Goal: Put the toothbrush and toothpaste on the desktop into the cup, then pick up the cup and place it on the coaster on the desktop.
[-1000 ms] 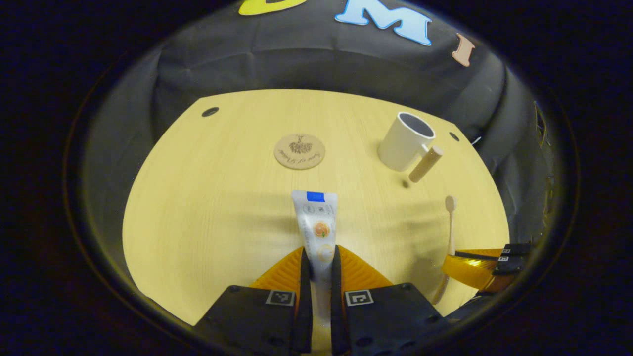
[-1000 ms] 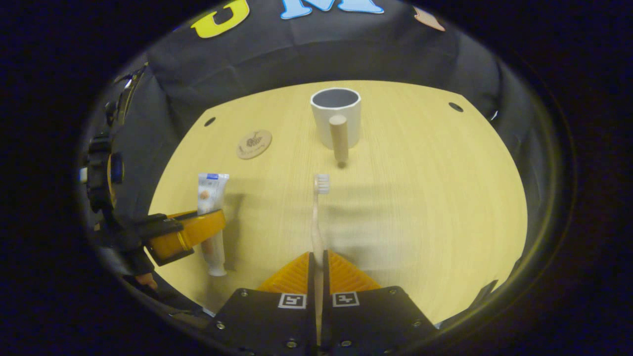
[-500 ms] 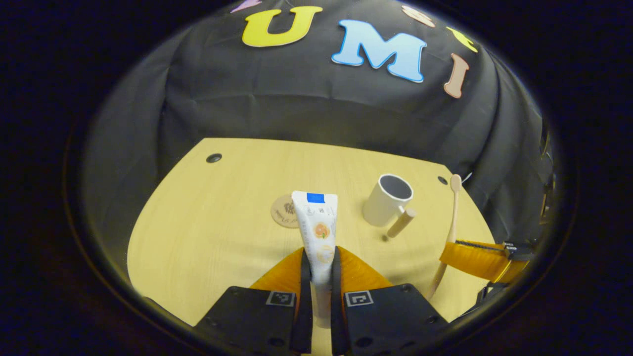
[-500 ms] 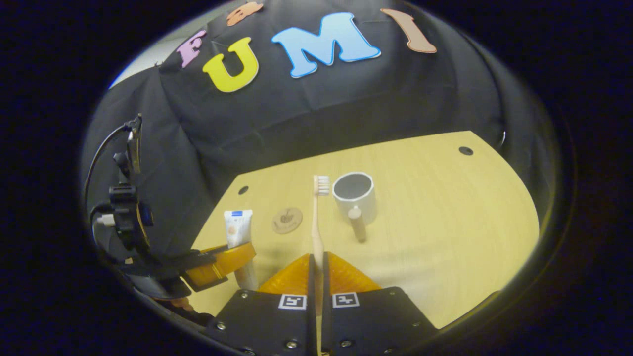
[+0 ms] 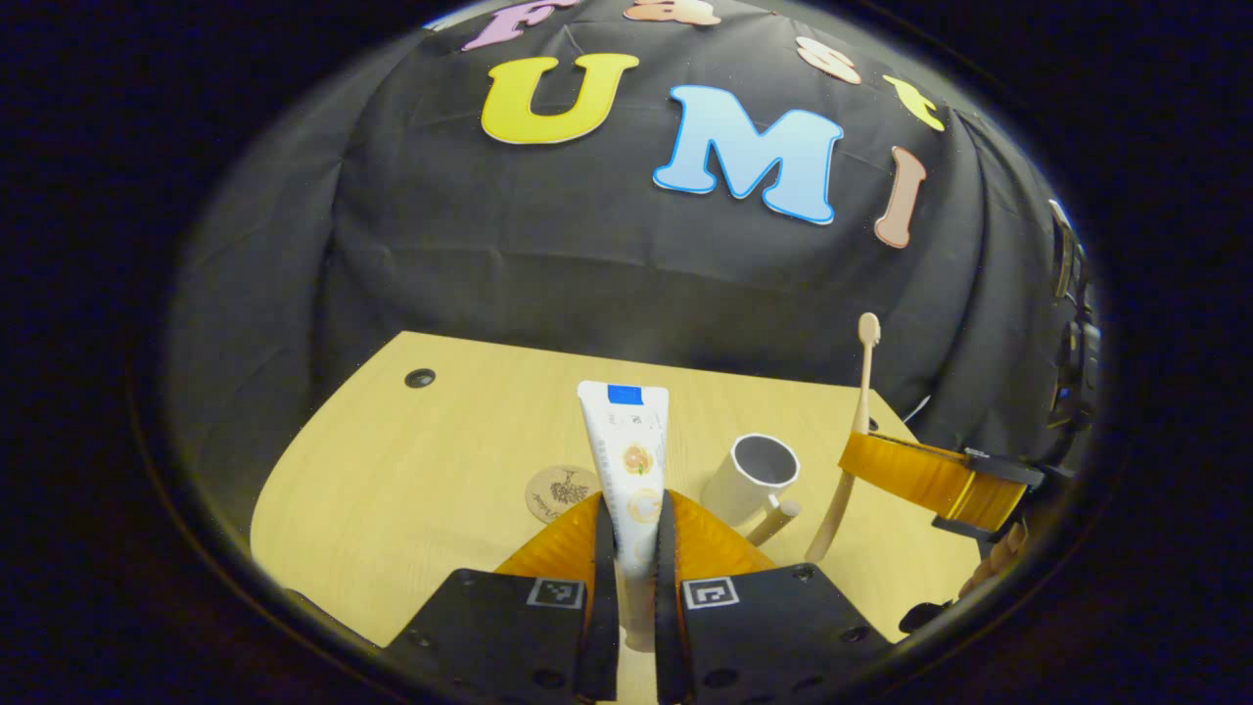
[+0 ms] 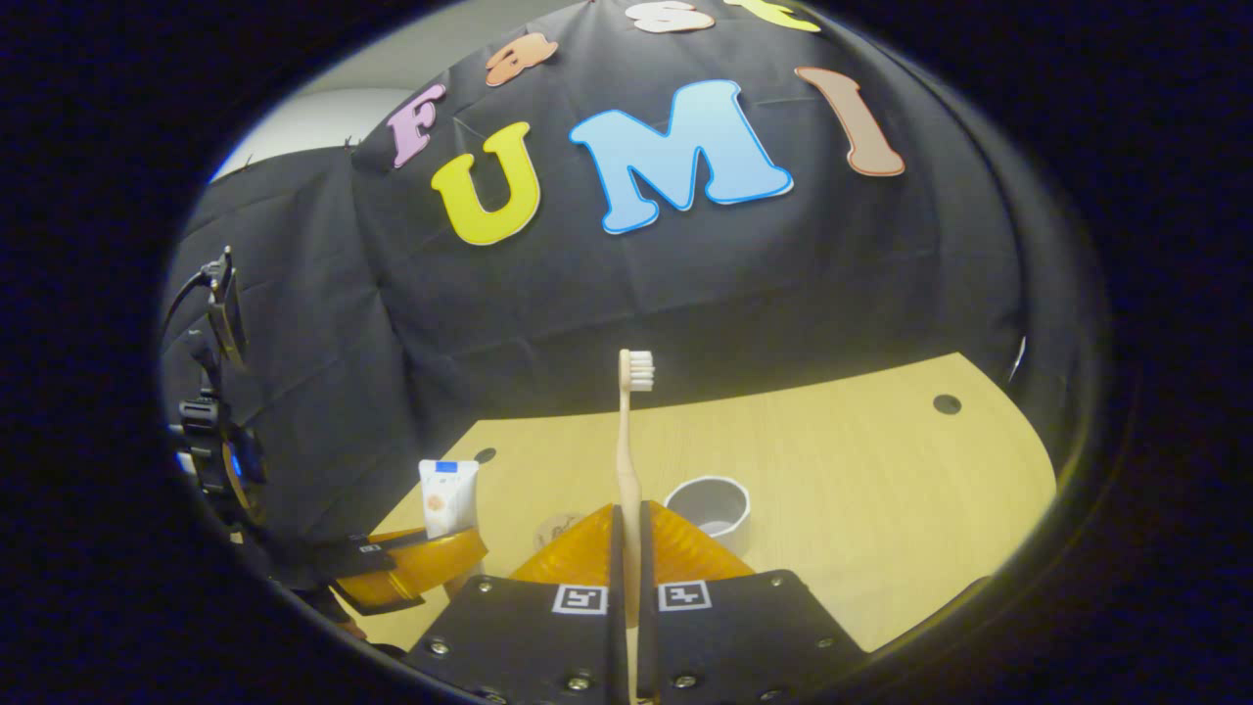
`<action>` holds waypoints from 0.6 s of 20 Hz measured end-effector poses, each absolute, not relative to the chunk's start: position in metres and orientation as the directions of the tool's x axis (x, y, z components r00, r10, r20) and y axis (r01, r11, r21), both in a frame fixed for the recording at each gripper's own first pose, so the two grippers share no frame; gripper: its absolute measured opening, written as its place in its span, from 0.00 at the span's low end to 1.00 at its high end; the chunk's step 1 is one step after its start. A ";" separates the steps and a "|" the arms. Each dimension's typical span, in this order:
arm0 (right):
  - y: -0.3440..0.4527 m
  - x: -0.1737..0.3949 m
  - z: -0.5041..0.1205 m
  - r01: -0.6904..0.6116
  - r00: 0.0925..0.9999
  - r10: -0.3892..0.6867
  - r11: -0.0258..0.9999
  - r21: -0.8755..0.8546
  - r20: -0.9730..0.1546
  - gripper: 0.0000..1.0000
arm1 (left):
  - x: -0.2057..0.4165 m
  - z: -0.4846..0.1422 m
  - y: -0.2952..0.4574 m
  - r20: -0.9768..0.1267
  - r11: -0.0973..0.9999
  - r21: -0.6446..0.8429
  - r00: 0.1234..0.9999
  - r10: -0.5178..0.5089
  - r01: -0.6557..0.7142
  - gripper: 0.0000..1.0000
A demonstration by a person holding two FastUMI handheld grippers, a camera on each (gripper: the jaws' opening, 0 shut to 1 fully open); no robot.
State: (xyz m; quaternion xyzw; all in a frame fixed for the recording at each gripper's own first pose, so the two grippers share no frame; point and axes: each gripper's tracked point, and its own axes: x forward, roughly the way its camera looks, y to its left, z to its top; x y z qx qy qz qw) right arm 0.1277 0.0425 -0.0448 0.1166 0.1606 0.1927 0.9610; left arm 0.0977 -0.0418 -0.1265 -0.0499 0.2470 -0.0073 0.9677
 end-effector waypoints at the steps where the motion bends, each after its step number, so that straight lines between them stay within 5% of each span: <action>1: 0.042 0.139 -0.041 -0.335 0.883 0.401 0.903 0.270 -0.245 0.04 | 0.099 -0.123 -0.043 -0.474 0.995 -0.104 0.880 -0.041 -0.009 0.22; 7: 0.031 0.203 -0.024 -0.291 0.935 0.321 0.938 0.188 -0.152 0.04 | 0.105 -0.125 -0.045 -0.483 0.995 -0.095 0.875 -0.037 -0.010 0.22; 12: 0.031 0.242 -0.056 -0.262 0.938 0.287 0.954 0.146 -0.195 0.04 | 0.106 -0.134 -0.041 -0.512 0.993 -0.114 0.859 -0.023 -0.041 0.22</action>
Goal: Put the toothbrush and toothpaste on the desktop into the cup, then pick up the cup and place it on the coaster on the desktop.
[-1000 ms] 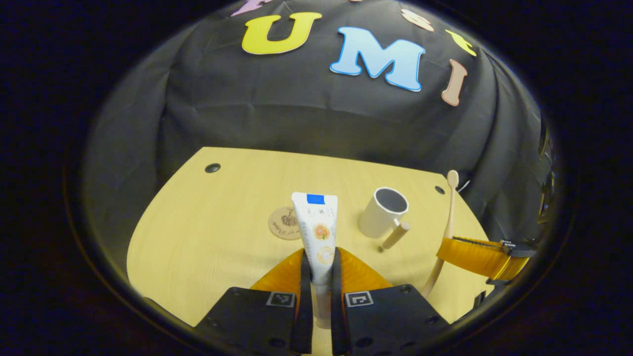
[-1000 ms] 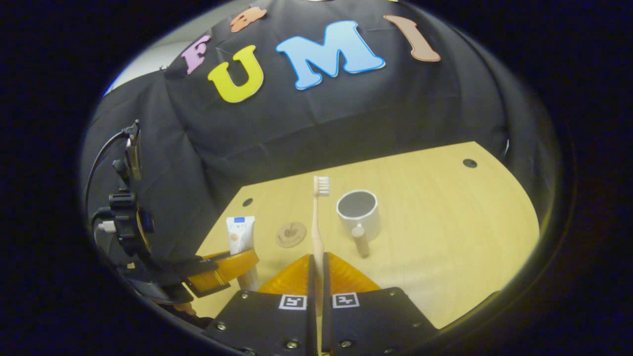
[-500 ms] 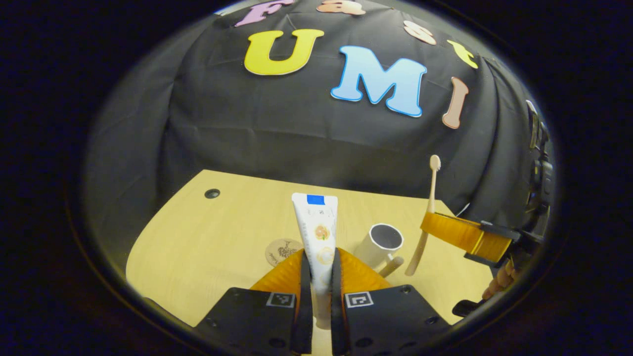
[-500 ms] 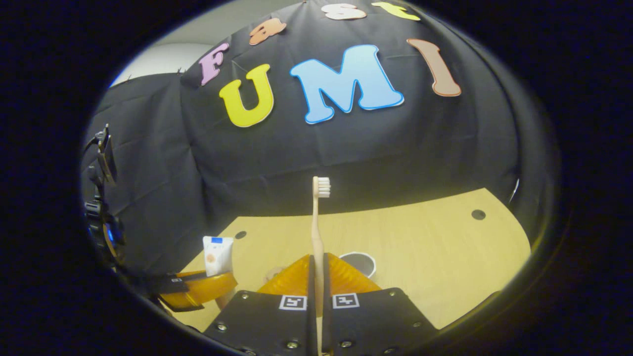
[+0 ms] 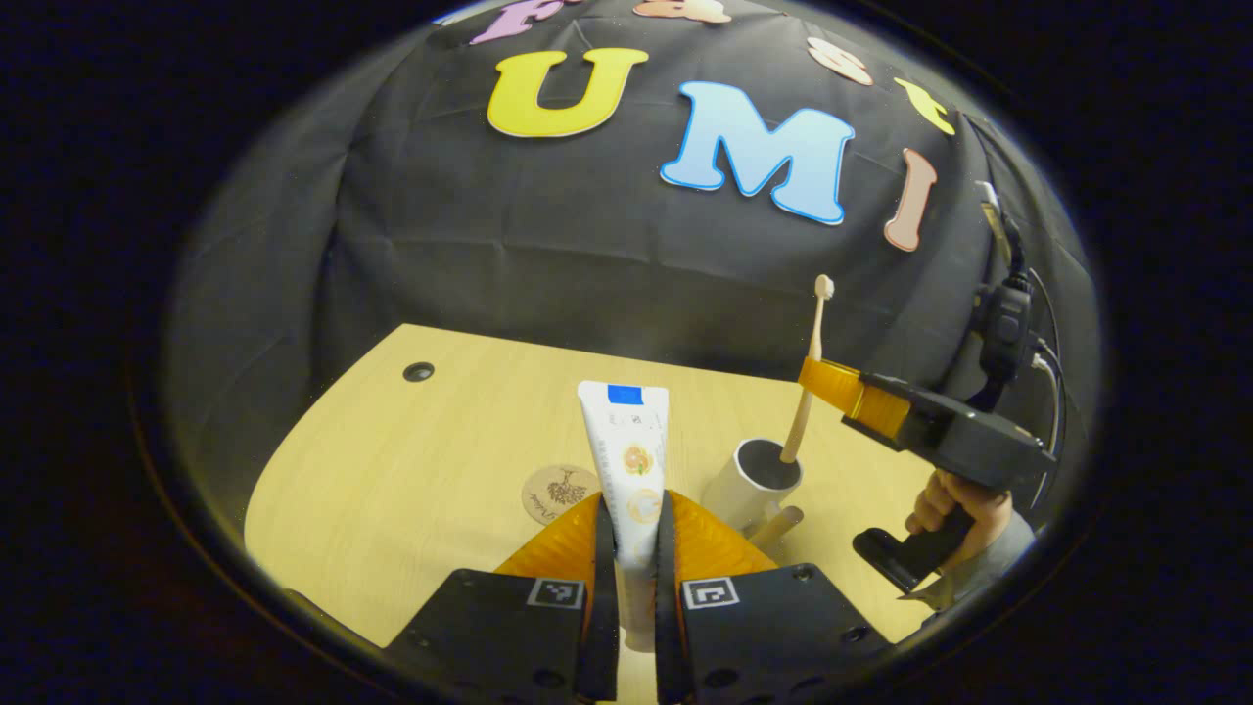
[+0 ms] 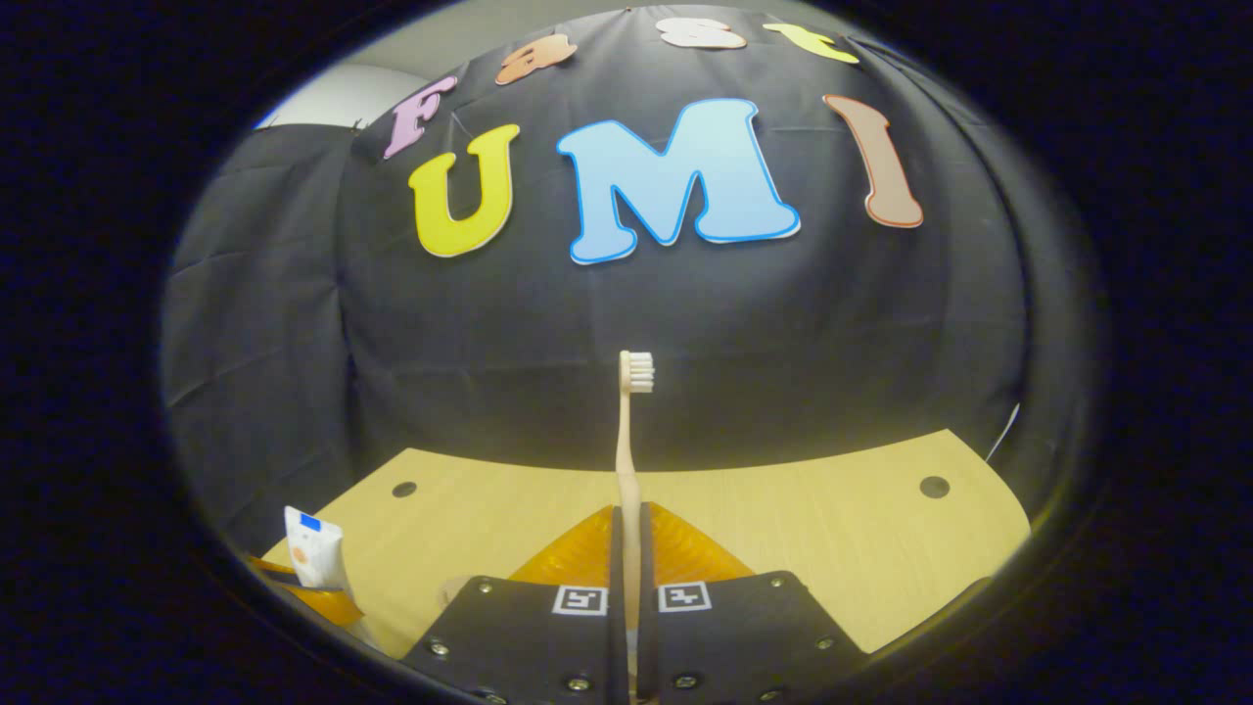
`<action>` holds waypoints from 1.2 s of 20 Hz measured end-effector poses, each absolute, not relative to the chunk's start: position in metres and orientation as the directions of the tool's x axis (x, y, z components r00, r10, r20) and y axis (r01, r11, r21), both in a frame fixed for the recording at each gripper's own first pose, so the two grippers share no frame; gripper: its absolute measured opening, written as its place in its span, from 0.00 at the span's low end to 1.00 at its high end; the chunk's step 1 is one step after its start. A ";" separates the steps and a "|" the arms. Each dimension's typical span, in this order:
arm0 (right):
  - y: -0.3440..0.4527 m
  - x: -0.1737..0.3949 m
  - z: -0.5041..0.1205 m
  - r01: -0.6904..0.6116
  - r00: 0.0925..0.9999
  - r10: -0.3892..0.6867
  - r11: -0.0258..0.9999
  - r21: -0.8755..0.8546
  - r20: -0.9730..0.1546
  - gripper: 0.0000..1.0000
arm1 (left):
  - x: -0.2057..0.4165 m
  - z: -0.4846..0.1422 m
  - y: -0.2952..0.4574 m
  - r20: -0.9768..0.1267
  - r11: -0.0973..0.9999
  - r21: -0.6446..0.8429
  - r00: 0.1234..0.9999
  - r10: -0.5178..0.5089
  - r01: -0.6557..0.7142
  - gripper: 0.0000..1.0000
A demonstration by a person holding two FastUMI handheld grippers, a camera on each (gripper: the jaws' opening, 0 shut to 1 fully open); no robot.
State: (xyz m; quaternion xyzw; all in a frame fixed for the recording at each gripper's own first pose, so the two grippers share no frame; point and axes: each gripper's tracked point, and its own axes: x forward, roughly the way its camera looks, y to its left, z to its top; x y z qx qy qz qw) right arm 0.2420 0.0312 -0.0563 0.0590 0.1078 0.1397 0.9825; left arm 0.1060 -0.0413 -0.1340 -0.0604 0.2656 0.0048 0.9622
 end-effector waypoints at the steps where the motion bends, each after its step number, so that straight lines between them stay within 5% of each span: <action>1: 0.033 0.245 -0.066 -0.264 0.932 0.289 0.955 0.138 -0.219 0.04 | 0.106 -0.137 -0.039 -0.517 0.992 -0.113 0.856 -0.015 -0.051 0.22; 15: 0.034 0.228 -0.114 -0.279 0.882 0.307 0.952 0.130 -0.357 0.09 | 0.106 -0.143 -0.038 -0.540 0.991 -0.119 0.842 -0.010 -0.064 0.22; 21: 0.024 0.205 -0.107 -0.272 0.886 0.300 0.954 0.127 -0.354 0.45 | 0.116 -0.139 -0.052 -0.518 0.992 -0.123 0.854 -0.047 -0.020 0.22; 22: 0.018 0.198 -0.106 -0.259 0.891 0.287 0.958 0.126 -0.351 0.63 | 0.119 -0.136 -0.055 -0.508 0.993 -0.122 0.860 -0.056 -0.008 0.22; 24: 0.001 0.185 -0.100 -0.224 0.906 0.254 0.966 0.127 -0.338 0.84 | 0.129 -0.130 -0.065 -0.473 0.992 -0.127 0.877 -0.083 0.026 0.22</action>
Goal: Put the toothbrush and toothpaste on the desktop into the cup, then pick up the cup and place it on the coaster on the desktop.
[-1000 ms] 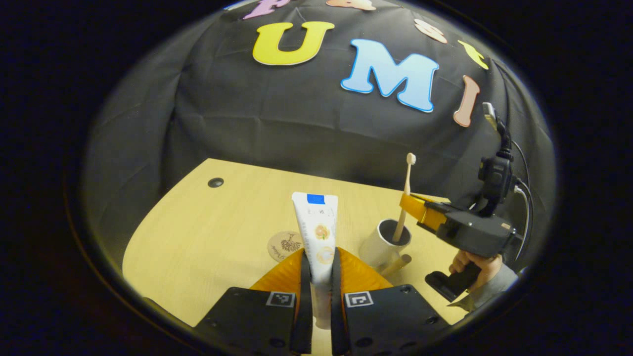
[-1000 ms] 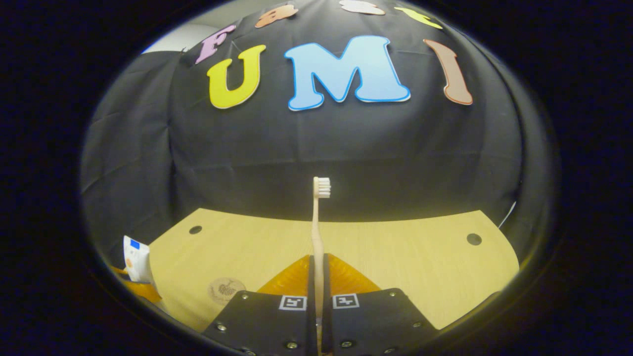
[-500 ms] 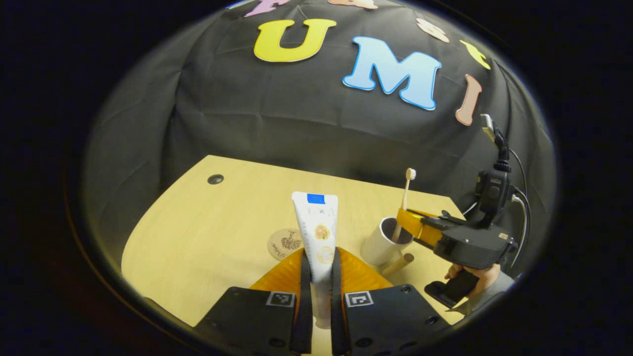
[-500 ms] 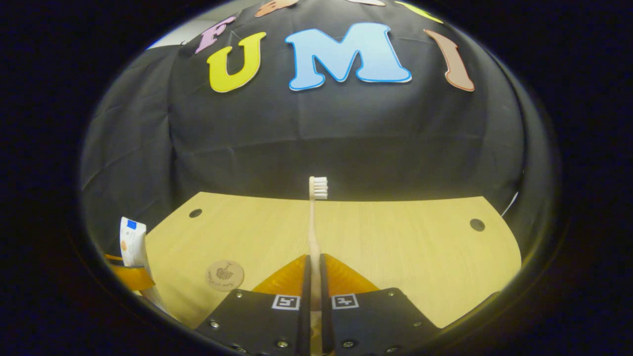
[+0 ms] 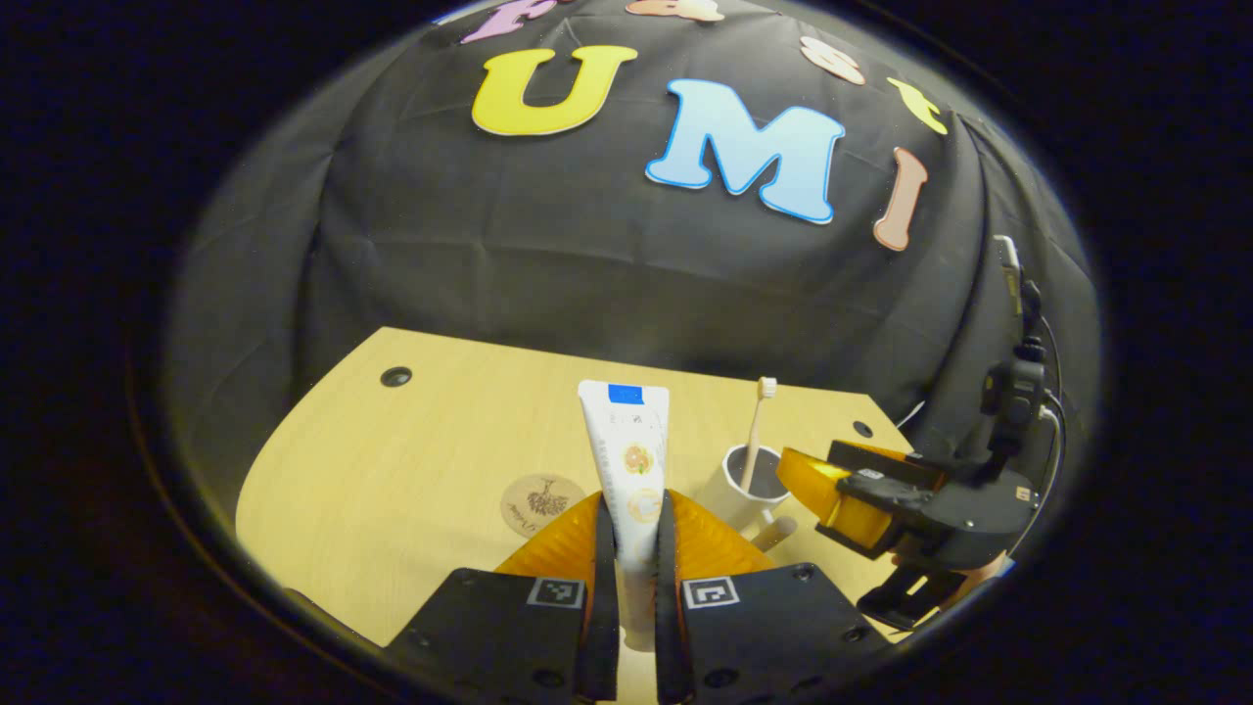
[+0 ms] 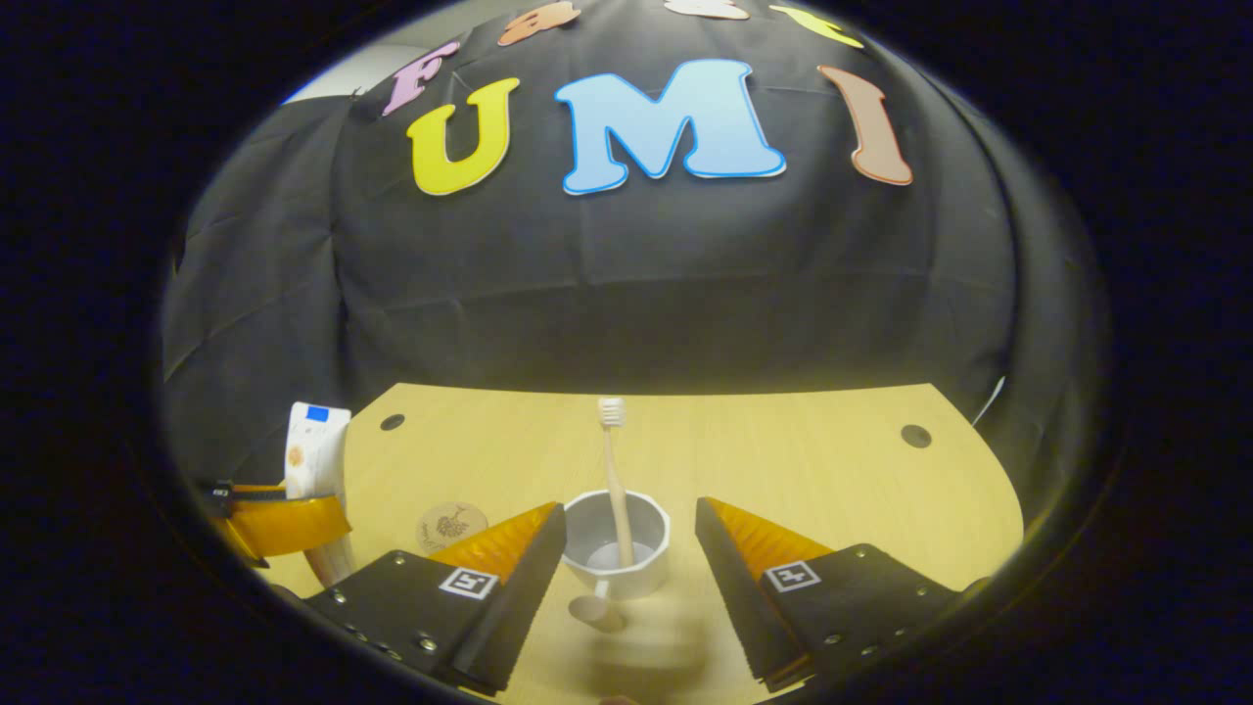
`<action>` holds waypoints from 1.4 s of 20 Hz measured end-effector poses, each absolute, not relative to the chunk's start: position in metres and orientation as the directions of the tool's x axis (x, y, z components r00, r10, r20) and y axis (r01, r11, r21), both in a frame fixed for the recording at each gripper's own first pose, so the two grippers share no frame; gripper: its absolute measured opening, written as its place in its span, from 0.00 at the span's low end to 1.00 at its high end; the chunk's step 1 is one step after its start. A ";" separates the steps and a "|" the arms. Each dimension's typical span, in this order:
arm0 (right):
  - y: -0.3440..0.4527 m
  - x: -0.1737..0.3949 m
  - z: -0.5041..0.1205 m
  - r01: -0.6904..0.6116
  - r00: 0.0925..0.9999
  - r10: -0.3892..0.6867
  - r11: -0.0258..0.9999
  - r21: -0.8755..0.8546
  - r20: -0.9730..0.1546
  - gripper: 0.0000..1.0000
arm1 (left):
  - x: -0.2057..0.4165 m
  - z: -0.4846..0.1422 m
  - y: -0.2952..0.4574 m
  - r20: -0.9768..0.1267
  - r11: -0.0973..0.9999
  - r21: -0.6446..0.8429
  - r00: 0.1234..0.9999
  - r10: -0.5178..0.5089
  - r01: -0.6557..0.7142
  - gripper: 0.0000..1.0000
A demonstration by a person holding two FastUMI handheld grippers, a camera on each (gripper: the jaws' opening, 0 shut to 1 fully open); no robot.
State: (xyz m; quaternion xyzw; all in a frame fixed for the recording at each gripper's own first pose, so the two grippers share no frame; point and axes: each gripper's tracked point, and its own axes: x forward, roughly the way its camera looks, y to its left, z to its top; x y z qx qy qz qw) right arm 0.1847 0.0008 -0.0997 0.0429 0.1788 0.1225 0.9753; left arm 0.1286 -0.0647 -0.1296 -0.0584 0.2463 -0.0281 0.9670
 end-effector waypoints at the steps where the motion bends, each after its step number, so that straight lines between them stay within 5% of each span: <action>1: -0.010 0.177 -0.097 -0.199 0.915 0.230 0.972 0.124 -0.333 0.87 | 0.136 -0.126 -0.070 -0.452 0.990 -0.131 0.887 -0.099 0.044 0.22; 17: -0.133 0.069 -0.150 0.080 0.858 -0.004 0.989 0.125 -0.514 0.88 | 0.247 -0.087 -0.171 -0.030 0.939 -0.192 0.954 -0.298 0.287 0.22; 26: -0.137 0.063 -0.160 0.102 0.838 -0.004 0.983 0.150 -0.545 0.88 | 0.273 -0.160 -0.192 -0.120 0.947 -0.117 0.942 -0.314 0.301 0.22; 28: -0.135 0.064 -0.159 0.103 0.837 0.003 0.981 0.163 -0.547 0.88 | 0.273 -0.176 -0.194 -0.158 0.945 -0.100 0.932 -0.326 0.313 0.31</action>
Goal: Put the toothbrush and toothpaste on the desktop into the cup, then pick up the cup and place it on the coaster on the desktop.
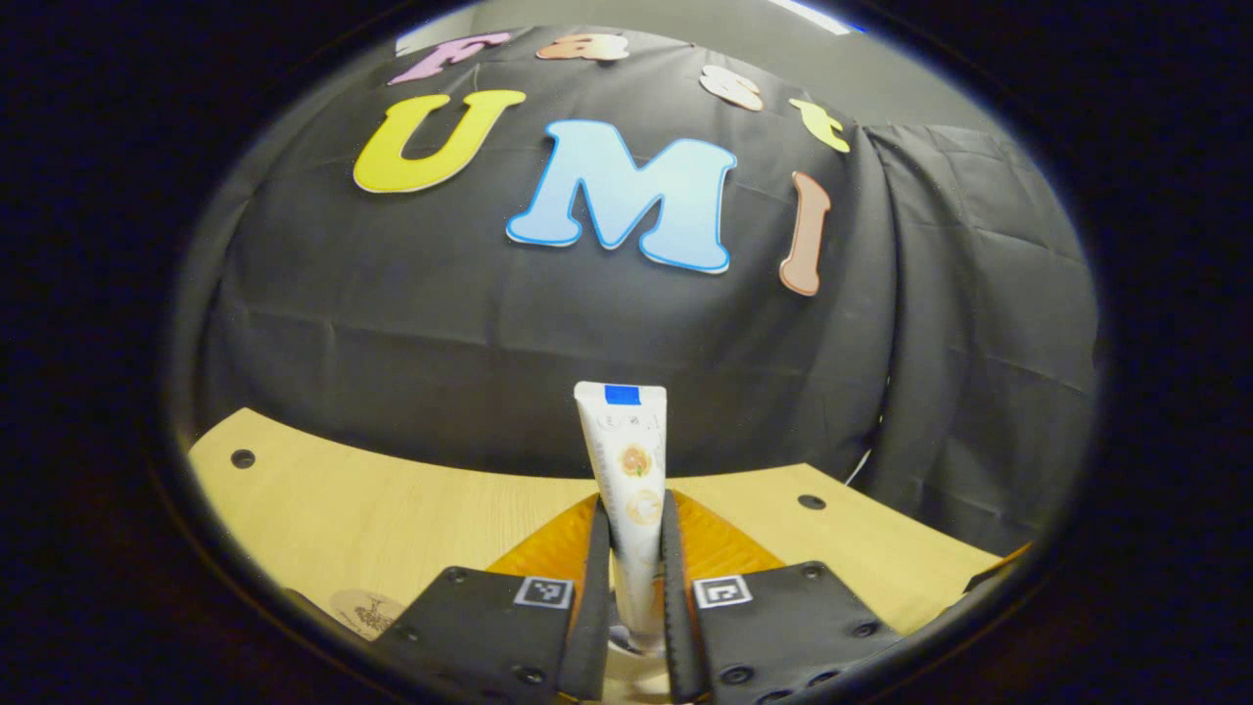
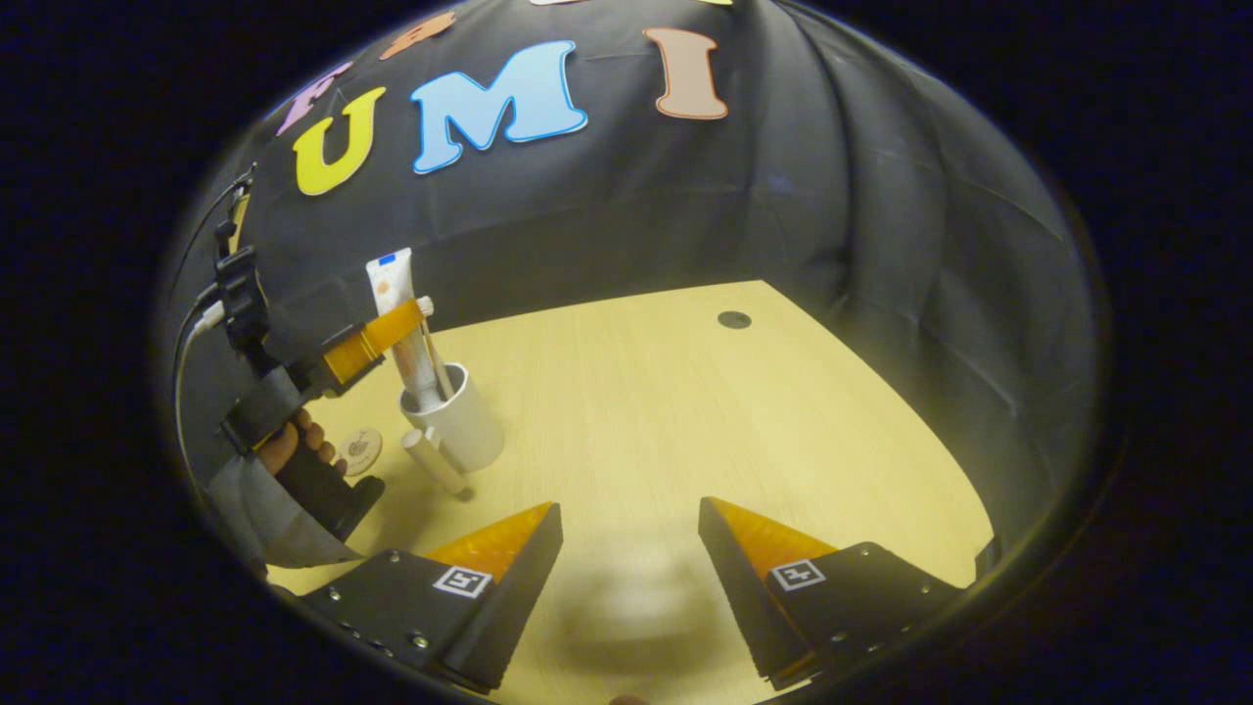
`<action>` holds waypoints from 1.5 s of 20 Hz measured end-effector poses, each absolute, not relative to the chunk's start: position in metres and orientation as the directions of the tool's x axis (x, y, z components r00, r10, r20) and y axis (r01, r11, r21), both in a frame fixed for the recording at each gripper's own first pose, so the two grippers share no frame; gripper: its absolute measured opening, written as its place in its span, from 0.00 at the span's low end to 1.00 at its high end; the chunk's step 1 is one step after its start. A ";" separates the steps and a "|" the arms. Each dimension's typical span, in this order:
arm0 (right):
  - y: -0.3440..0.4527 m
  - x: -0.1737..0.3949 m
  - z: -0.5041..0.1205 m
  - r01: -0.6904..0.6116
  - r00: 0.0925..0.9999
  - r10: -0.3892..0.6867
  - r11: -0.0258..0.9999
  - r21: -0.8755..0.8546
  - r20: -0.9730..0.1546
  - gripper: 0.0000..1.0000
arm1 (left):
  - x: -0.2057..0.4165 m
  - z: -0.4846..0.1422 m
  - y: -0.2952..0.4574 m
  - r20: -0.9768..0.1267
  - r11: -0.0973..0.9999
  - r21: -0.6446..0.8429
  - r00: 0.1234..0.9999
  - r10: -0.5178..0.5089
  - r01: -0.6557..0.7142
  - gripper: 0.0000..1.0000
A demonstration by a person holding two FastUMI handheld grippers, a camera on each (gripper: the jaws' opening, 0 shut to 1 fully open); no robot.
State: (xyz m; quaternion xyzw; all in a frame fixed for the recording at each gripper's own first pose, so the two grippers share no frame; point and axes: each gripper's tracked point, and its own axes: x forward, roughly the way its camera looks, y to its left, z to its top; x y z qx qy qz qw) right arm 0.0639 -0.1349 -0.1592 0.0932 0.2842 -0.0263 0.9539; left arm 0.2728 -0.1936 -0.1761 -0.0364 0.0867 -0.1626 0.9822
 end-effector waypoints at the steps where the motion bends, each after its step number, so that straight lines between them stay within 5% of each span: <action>1: -0.133 0.065 -0.158 0.104 0.838 0.006 0.980 0.170 -0.546 0.88 | 0.271 -0.175 -0.194 -0.165 0.942 -0.105 0.929 -0.332 0.318 0.39; 3: -0.130 0.067 -0.158 0.103 0.838 0.012 0.978 0.180 -0.545 0.88 | 0.265 -0.169 -0.196 -0.162 0.932 -0.136 0.921 -0.355 0.336 0.43; 7: -0.114 0.076 -0.158 0.082 0.837 0.036 0.978 0.190 -0.546 0.88 | 0.255 -0.157 -0.191 -0.160 0.932 -0.127 0.920 -0.356 0.339 0.92; 8: -0.110 0.076 -0.158 0.073 0.838 0.045 0.978 0.194 -0.544 0.88 | 0.252 -0.153 -0.188 -0.155 0.934 -0.128 0.923 -0.352 0.334 0.95; 21: -0.030 0.110 -0.139 -0.111 0.836 0.177 0.981 0.157 -0.520 0.88 | 0.206 -0.091 -0.101 -0.082 0.976 -0.089 0.975 -0.207 0.199 0.97; 30: 0.019 0.135 -0.159 -0.242 0.756 0.213 0.970 0.039 -0.619 0.88 | 0.169 -0.092 -0.044 -0.120 0.989 -0.107 0.986 -0.117 0.104 0.97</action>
